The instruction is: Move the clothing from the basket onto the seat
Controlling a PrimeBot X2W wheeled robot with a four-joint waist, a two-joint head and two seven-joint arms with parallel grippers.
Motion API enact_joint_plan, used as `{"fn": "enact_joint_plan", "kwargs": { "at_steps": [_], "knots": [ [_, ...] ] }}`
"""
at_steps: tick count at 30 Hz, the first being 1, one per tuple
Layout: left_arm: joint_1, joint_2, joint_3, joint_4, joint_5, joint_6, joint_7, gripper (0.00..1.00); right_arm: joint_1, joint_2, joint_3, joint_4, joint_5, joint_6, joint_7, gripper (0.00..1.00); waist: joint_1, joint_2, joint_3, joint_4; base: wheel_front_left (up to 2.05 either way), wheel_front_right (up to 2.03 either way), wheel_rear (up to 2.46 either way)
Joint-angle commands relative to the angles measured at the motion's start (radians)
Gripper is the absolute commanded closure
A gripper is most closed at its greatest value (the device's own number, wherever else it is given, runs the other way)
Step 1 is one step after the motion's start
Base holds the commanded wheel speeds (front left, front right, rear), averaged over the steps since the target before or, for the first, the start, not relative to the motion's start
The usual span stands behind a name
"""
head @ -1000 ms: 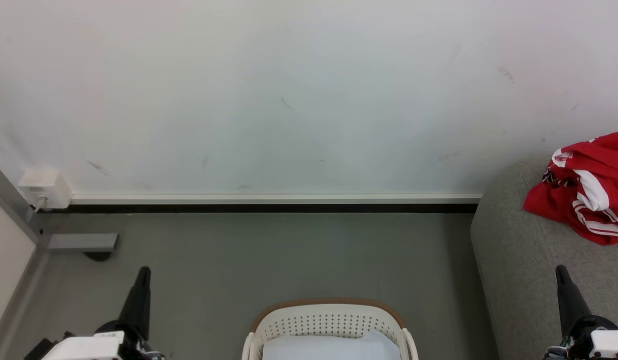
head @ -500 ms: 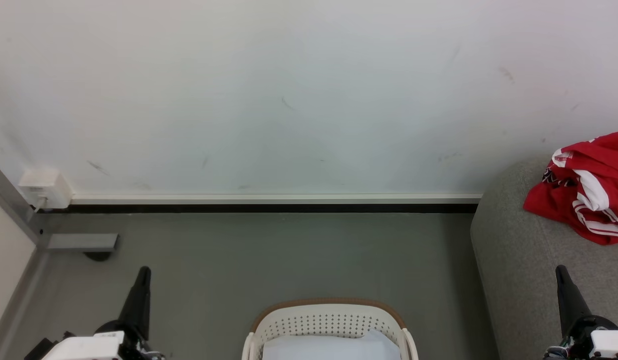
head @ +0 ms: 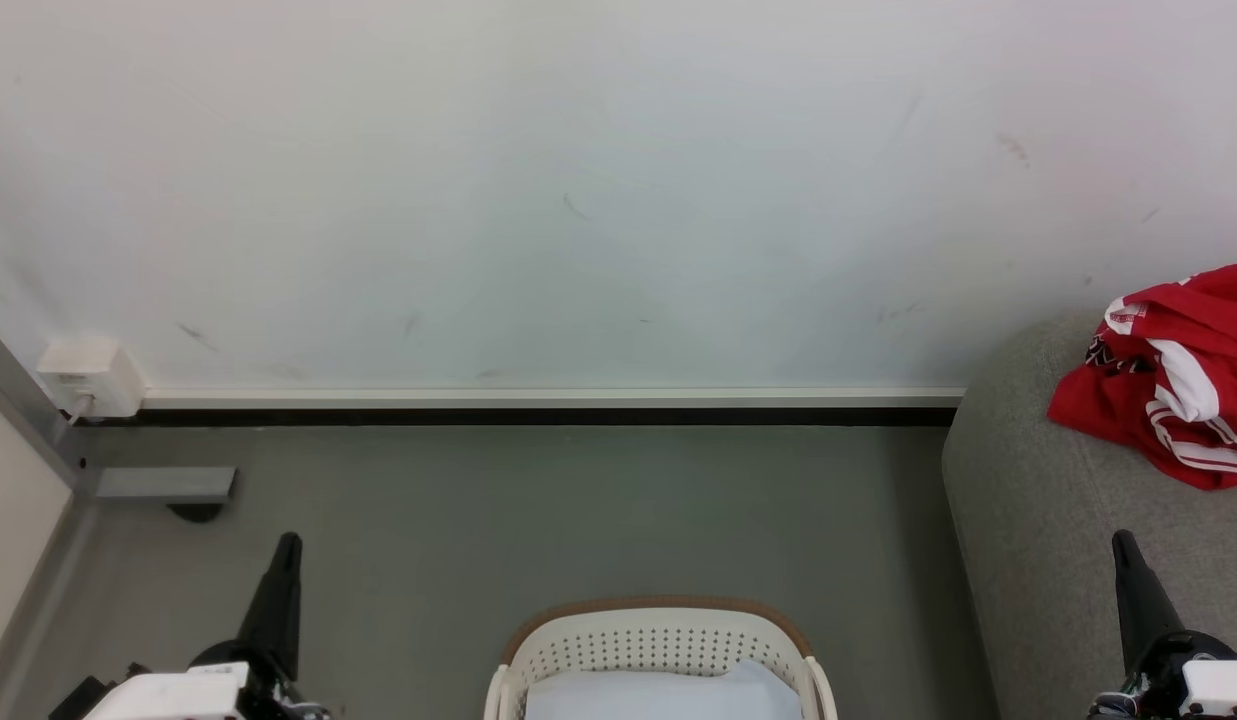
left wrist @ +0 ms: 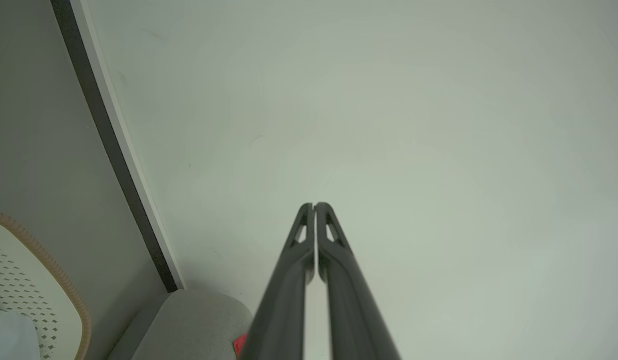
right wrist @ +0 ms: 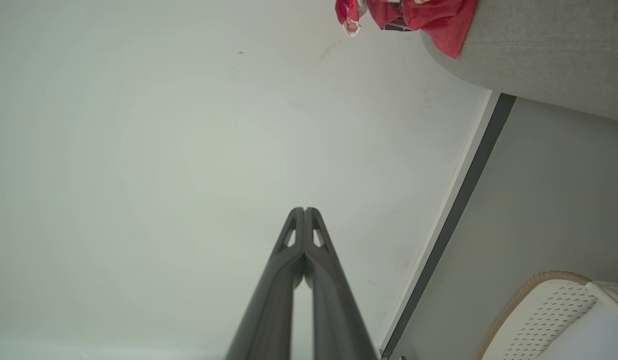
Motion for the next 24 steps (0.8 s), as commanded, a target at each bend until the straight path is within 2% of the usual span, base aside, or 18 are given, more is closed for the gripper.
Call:
{"fn": "enact_joint_plan", "kwargs": {
  "at_steps": [1, 24],
  "knots": [
    [-0.008, 0.002, 0.003, -0.002, -0.013, -0.007, 0.004, 1.0, -0.013, -0.007, -0.004, 0.003, 0.001, -0.002, 0.003, 1.0, 0.0, 0.0, 0.0, 0.0, 0.0, 0.0, 0.0],
    [-0.008, 0.002, 0.003, -0.002, -0.013, -0.007, 0.004, 1.0, -0.013, -0.007, -0.004, 0.003, 0.001, -0.002, 0.003, 1.0, 0.0, 0.0, 0.0, 0.0, 0.0, 0.0, 0.0]
  ]
}}
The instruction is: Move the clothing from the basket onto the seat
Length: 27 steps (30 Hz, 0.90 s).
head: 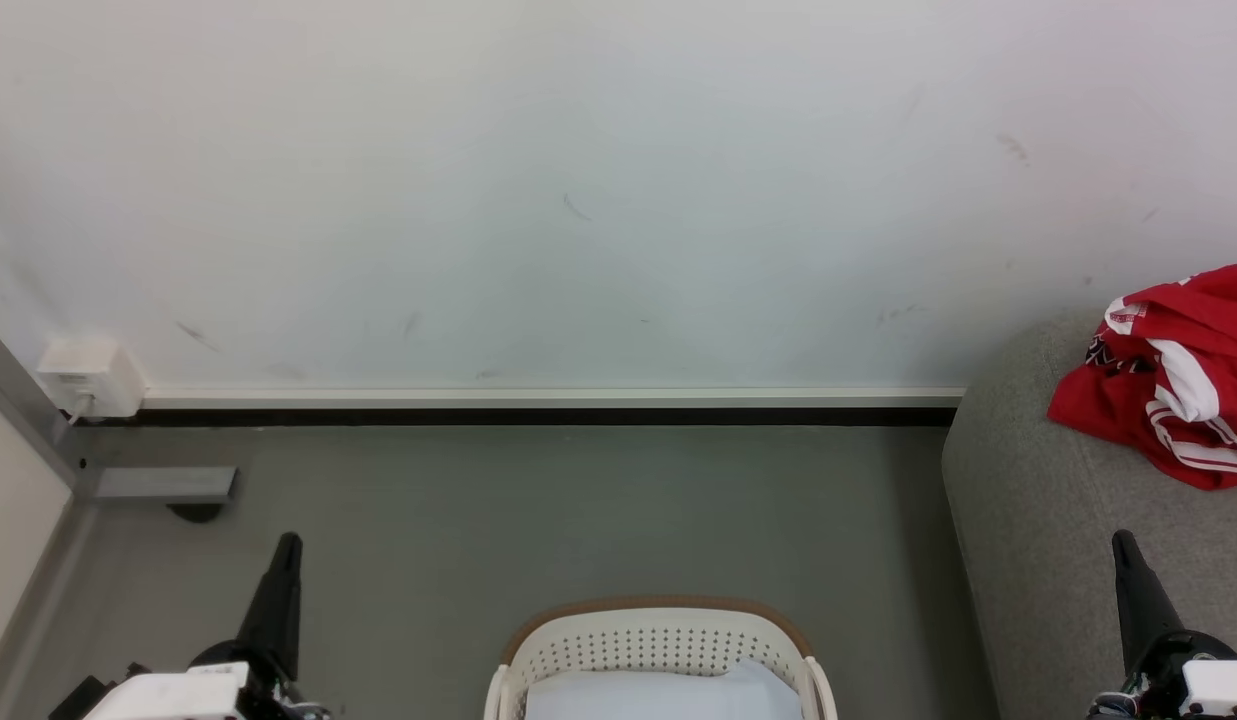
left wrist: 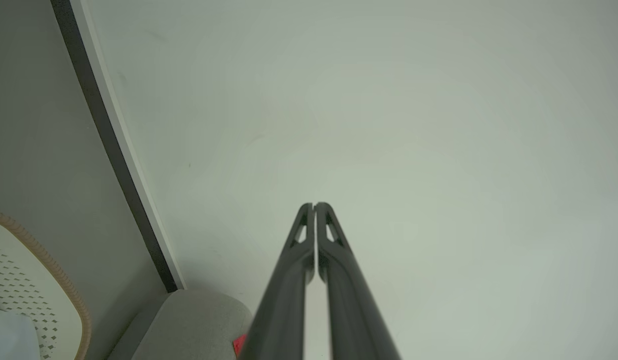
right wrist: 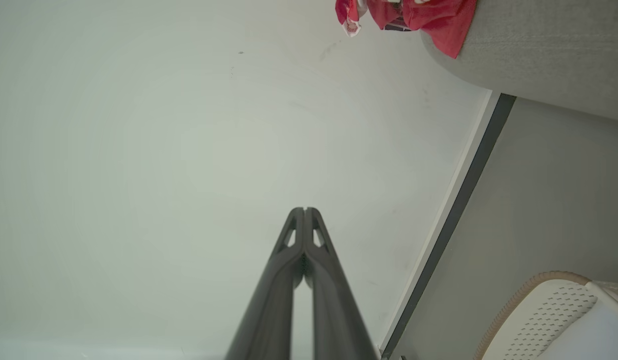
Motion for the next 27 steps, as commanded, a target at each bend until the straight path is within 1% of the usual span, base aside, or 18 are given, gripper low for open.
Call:
{"fn": "enact_joint_plan", "kwargs": {
  "at_steps": [1, 27],
  "knots": [
    [-0.008, 0.002, 0.002, -0.002, -0.013, -0.007, 0.004, 1.0, -0.013, -0.007, -0.004, 0.003, 0.001, -0.002, 0.003, 1.0, 0.0, 0.0, 0.0, 0.0, 0.0, 0.0, 0.0],
    [-0.008, 0.002, 0.002, -0.002, -0.013, -0.007, 0.004, 1.0, -0.013, -0.007, -0.004, 0.003, 0.001, -0.002, 0.003, 1.0, 0.0, 0.0, 0.0, 0.0, 0.0, 0.0, 0.0]
  ]
}}
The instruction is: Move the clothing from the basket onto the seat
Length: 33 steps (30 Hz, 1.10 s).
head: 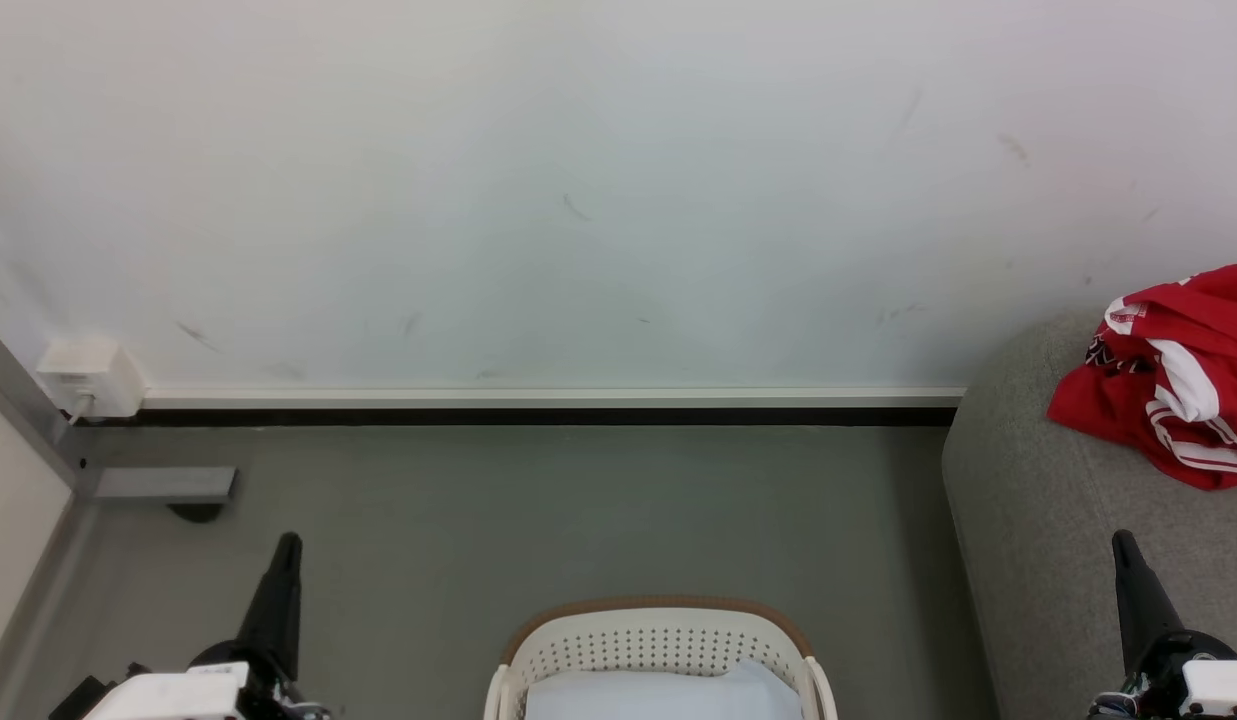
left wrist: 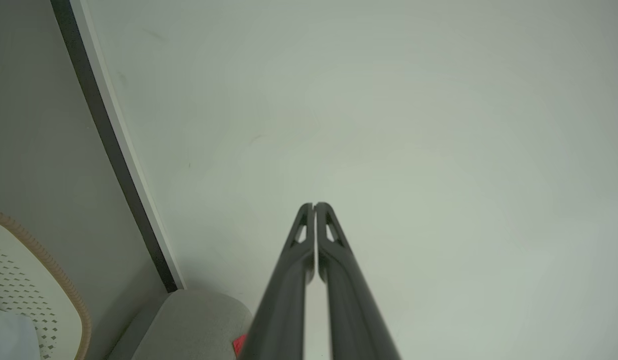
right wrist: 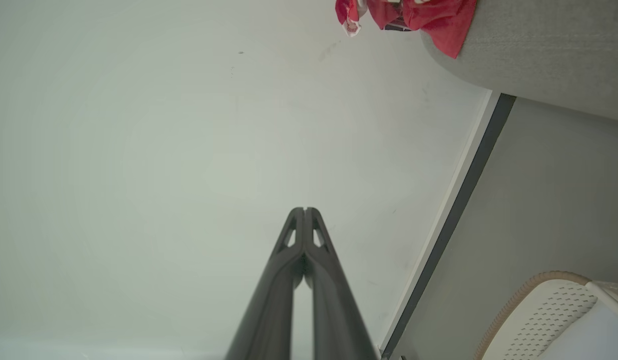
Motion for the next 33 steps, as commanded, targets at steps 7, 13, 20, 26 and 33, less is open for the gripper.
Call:
{"fn": "enact_joint_plan", "kwargs": {
  "at_steps": [7, 13, 20, 26, 33],
  "knots": [
    [-0.008, 0.002, 0.002, -0.002, -0.013, -0.007, 0.004, 1.0, -0.013, -0.007, -0.004, 0.003, 0.001, -0.002, 0.003, 1.0, 0.0, 0.0, 0.0, 0.0, 0.0, 0.0, 0.0],
    [-0.008, 0.002, 0.002, -0.002, -0.013, -0.007, 0.004, 1.0, -0.013, -0.007, -0.004, 0.003, 0.001, -0.002, 0.003, 1.0, 0.0, 0.0, 0.0, 0.0, 0.0, 0.0, 0.0],
    [-0.008, 0.002, 0.002, -0.002, -0.013, -0.007, 0.004, 1.0, -0.013, -0.007, -0.004, 0.003, 0.001, -0.002, 0.003, 1.0, 0.0, 0.0, 0.0, 0.0, 0.0, 0.0, 0.0],
    [-0.008, 0.002, 0.002, -0.002, -0.014, -0.007, 0.004, 1.0, -0.013, -0.007, -0.004, 0.003, 0.001, -0.002, 0.003, 1.0, 0.0, 0.0, 0.0, 0.0, 0.0, 0.0, 0.0],
    [-0.008, 0.002, 0.002, -0.002, -0.014, -0.007, 0.004, 1.0, -0.013, -0.007, -0.004, 0.003, 0.001, -0.002, 0.003, 1.0, 0.0, 0.0, 0.0, 0.0, 0.0, 0.0, 0.0]
  ]
}}
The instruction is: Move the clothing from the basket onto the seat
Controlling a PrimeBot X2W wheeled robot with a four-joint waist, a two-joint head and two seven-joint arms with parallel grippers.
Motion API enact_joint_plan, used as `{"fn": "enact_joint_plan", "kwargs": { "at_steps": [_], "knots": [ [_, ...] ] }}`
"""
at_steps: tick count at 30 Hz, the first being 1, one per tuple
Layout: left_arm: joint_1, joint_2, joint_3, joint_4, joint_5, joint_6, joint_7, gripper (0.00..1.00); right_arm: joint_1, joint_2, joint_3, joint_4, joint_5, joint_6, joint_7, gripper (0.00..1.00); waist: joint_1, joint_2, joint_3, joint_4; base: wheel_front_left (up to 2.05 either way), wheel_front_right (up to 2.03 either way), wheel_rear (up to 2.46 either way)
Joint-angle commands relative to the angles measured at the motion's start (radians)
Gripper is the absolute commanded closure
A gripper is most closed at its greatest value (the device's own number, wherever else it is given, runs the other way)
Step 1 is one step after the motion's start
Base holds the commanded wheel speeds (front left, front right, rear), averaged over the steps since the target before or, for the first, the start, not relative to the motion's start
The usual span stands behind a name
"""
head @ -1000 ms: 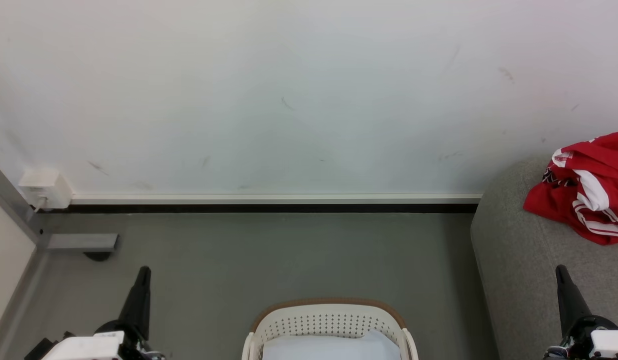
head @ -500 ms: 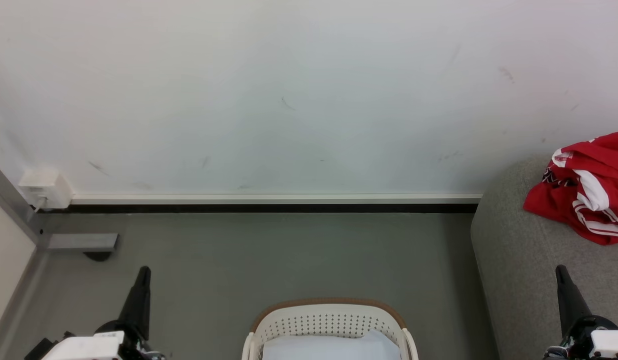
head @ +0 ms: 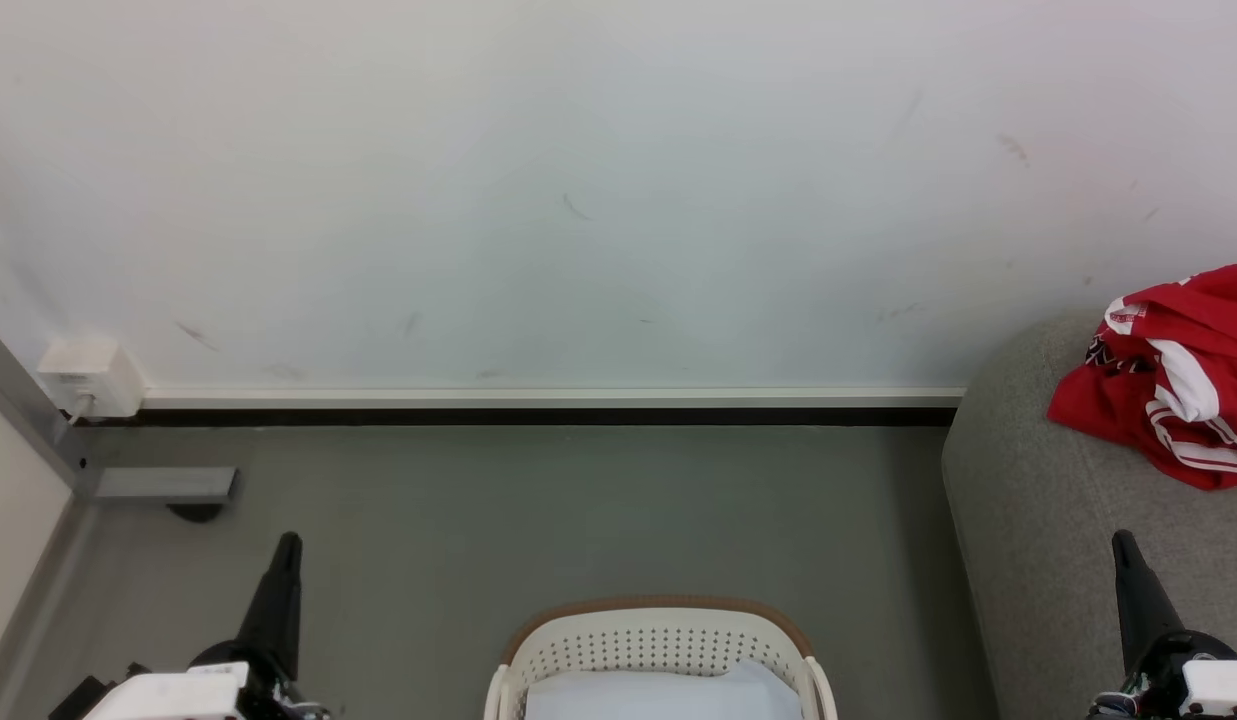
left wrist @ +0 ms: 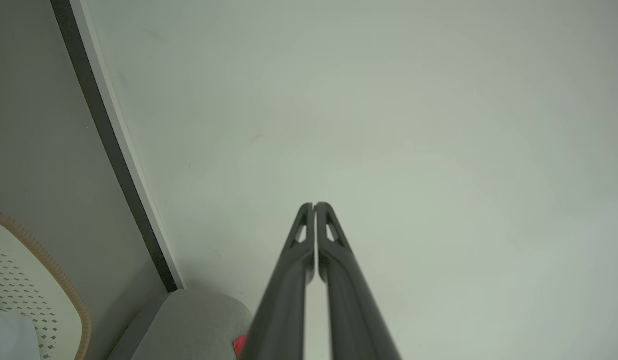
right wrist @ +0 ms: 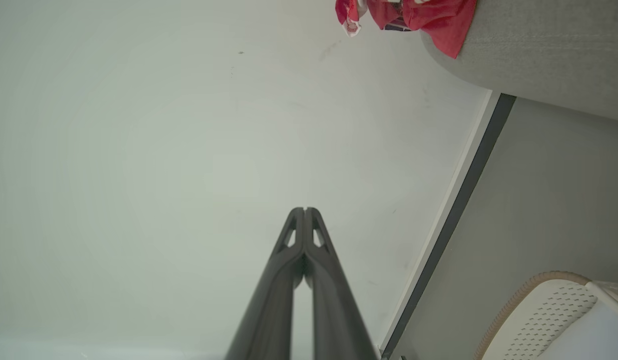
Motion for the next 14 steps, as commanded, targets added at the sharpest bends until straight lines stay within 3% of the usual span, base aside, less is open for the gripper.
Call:
{"fn": "enact_joint_plan", "kwargs": {
  "at_steps": [1, 14],
  "knots": [
    [-0.008, 0.002, 0.002, -0.002, -0.014, -0.007, 0.004, 1.0, -0.013, -0.007, -0.004, 0.002, 0.001, -0.002, 0.003, 1.0, 0.0, 0.0, 0.0, 0.0, 0.0, 0.0, 0.0],
    [-0.008, 0.002, 0.002, -0.002, -0.014, -0.007, 0.004, 1.0, -0.013, -0.007, -0.003, 0.002, 0.001, -0.002, 0.003, 1.0, 0.0, 0.0, 0.0, 0.0, 0.0, 0.0, 0.0]
  ]
}}
